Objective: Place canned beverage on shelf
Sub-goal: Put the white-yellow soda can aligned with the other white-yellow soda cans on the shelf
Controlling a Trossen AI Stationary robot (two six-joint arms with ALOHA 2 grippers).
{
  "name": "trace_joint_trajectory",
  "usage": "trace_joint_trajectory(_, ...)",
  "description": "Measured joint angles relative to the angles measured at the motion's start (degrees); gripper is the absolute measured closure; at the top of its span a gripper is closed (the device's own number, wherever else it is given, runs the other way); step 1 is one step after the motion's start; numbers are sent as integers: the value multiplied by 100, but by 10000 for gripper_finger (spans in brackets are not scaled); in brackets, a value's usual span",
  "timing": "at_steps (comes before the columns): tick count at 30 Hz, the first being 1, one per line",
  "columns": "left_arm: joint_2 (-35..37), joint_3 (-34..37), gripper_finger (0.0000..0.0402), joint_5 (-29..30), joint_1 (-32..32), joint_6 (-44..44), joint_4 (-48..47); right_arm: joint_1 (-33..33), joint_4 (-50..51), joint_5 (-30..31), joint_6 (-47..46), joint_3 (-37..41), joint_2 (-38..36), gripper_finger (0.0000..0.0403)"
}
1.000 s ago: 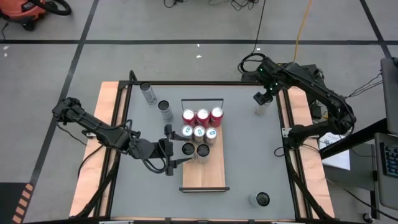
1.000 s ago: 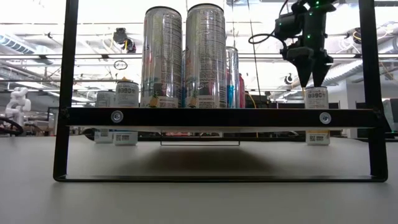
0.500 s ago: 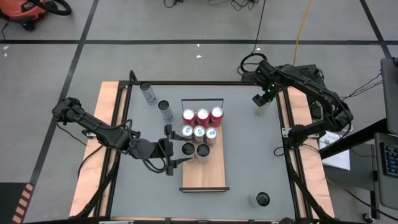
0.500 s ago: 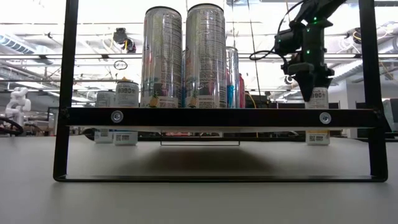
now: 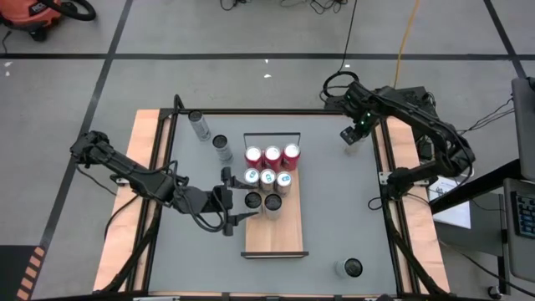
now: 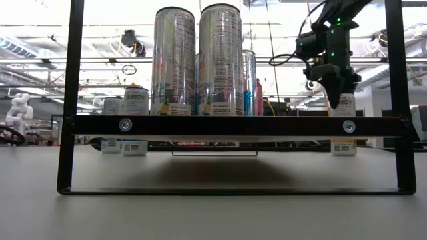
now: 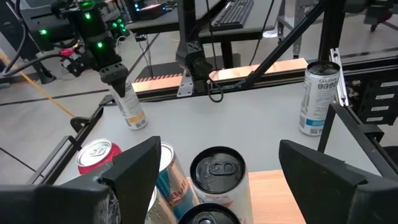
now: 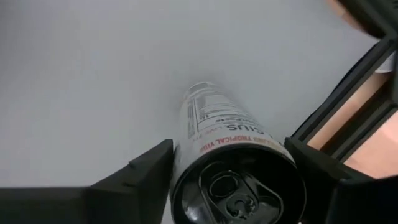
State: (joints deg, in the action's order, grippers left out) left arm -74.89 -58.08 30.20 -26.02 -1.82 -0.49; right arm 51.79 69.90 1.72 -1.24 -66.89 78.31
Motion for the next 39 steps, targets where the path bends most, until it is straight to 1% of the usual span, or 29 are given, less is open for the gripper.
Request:
trace_joint_trajectory(3, -38, 0, 85, 0, 0, 2, 4, -48, 141, -56, -55, 2, -59, 195)
trace_joint_trajectory(5, -53, 0, 85, 0, 0, 4, -16, -98, 210, -241, -65, 11, -152, 203)
trace_joint_trajectory(9, -125, -4, 85, 0, 0, 6, 17, -285, 292, -838, -200, 11, -519, 203)
trace_joint_trajectory(12, -177, -4, 85, 0, 0, 7, 148, -561, 381, -1110, -433, 11, -896, 198)
trace_joint_trajectory(16, -181, -4, 85, 0, 0, 4, 366, -1124, 627, -1249, -792, -109, -1475, 198)
trace_joint_trajectory(20, -186, -4, 85, 3, 0, -68, 669, -1822, 798, -1298, -1218, -448, -1992, 198)
trace_joint_trajectory(25, -186, -4, 85, 16, 0, -188, 1110, -2732, 874, -1696, -1595, -957, -2426, 198)
trace_joint_trajectory(28, -186, -4, 85, 26, 0, -190, 1377, -3222, 818, -1733, -1715, -1280, -2599, 198)
trace_joint_trajectory(31, -186, -4, 85, 26, 0, -188, 1588, -3597, 588, -1679, -1772, -1572, -2712, 198)
trace_joint_trajectory(34, -186, -4, 85, 28, 0, -184, 1744, -3850, 29, -1673, -1740, -1772, -2799, 198)
trace_joint_trajectory(37, -186, -4, 85, 27, 17, -151, 1904, -4054, -715, -1682, -1524, -1792, -2875, 198)
trace_joint_trajectory(39, -186, -4, 85, 28, 29, -149, 1999, -4186, -1091, -1677, -1221, -1792, -2881, 198)
